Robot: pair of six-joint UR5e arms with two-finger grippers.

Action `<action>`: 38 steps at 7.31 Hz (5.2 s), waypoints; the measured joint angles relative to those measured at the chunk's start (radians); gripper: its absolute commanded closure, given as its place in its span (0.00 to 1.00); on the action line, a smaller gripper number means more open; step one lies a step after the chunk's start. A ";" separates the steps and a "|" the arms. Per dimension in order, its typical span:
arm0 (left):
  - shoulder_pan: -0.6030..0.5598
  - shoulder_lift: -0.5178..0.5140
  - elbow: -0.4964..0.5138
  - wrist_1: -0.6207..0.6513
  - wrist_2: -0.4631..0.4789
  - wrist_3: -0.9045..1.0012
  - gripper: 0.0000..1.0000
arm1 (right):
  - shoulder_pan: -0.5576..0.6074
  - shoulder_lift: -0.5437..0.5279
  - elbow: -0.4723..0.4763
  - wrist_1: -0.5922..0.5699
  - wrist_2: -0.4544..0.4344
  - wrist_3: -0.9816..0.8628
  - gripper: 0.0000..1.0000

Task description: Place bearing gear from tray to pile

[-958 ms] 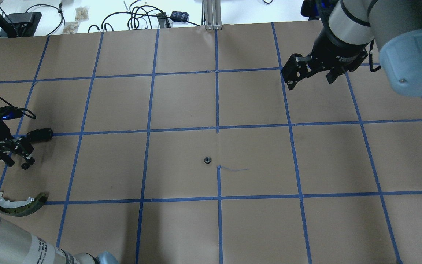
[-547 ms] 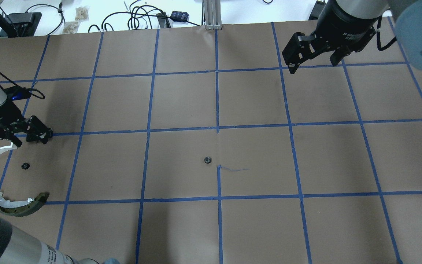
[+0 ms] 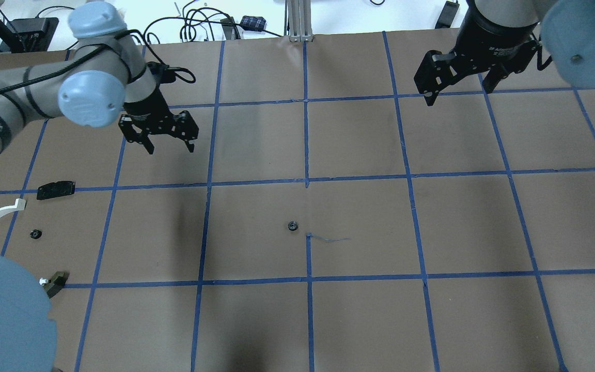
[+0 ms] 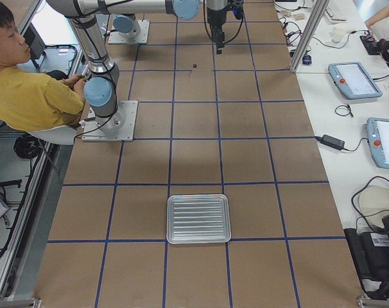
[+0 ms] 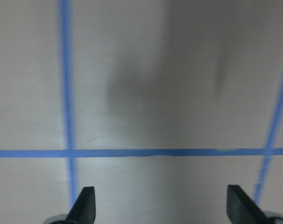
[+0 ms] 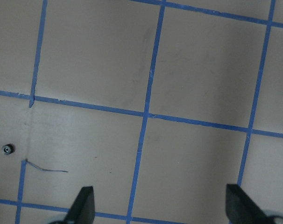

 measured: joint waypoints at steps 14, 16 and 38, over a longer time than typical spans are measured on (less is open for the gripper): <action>-0.373 -0.111 -0.139 0.102 -0.145 -0.389 1.00 | 0.001 0.128 -0.140 0.021 0.019 0.008 0.00; -0.373 -0.110 -0.138 0.103 -0.145 -0.388 1.00 | 0.001 0.125 -0.140 0.020 0.018 0.005 0.00; 0.581 -0.090 -0.108 -0.034 0.296 0.472 1.00 | -0.005 0.125 -0.116 0.005 0.021 -0.002 0.00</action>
